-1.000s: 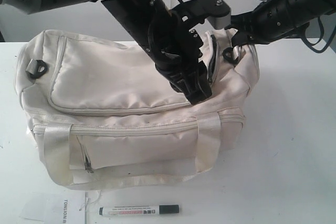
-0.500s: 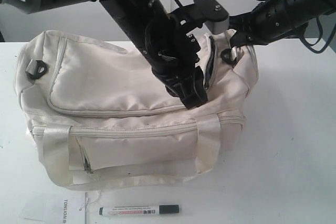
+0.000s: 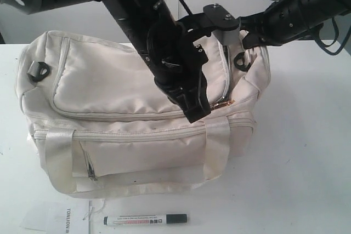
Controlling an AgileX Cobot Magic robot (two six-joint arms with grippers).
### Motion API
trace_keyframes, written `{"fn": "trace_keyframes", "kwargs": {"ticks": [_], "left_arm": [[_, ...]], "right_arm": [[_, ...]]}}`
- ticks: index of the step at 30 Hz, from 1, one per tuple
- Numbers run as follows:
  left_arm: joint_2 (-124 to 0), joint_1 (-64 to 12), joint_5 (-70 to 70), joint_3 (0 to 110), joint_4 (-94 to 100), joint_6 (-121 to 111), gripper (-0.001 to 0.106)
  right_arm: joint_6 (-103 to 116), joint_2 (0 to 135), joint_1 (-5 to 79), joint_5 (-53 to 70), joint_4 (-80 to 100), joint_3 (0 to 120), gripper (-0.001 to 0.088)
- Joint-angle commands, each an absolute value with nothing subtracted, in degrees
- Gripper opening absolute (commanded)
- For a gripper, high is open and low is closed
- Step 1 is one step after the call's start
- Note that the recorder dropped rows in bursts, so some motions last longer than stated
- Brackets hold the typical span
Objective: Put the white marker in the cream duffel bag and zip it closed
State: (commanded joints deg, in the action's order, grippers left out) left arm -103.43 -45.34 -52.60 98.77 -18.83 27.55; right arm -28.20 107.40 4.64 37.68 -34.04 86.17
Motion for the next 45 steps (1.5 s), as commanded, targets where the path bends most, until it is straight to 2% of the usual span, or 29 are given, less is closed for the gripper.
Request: {"fn": "trace_keyframes", "kwargs": {"ticks": [3, 4, 6, 8, 9, 11, 27, 45], "left_arm": [[-103.43, -45.20, -50.65, 98.77, -18.97, 22.28, 0.030], [-103.69, -44.49, -49.34, 98.77, -18.97, 18.32, 0.041], [-104.55, -42.90, -47.08, 98.77, -20.01, 10.94, 0.054], [-105.88, -39.95, -46.85, 98.77, -25.98, 7.15, 0.060], [-107.56, -36.88, -49.09, 98.77, -36.37, 9.28, 0.061], [-109.29, -34.44, -50.55, 98.77, -44.00, 12.04, 0.061], [-116.87, -34.40, -55.33, 98.77, -56.42, 15.63, 0.059], [-118.34, -34.40, -50.29, 98.77, -50.53, 15.46, 0.061]], "right_arm": [[-28.20, 107.40, 4.64, 38.03, -34.04, 86.17, 0.0000], [-28.20, 107.40, 4.64, 38.03, -34.04, 86.17, 0.0000], [-28.20, 107.40, 4.64, 38.03, -34.04, 86.17, 0.0000], [-28.20, 107.40, 4.64, 38.14, -34.04, 86.17, 0.0000], [-28.43, 107.40, 4.64, 38.11, -34.04, 86.17, 0.0000], [-28.43, 107.40, 4.64, 38.11, -34.04, 86.17, 0.0000], [-28.42, 107.40, 4.64, 36.81, -34.04, 86.17, 0.0000], [-28.42, 107.40, 4.64, 36.81, -33.93, 86.17, 0.0000]]}}
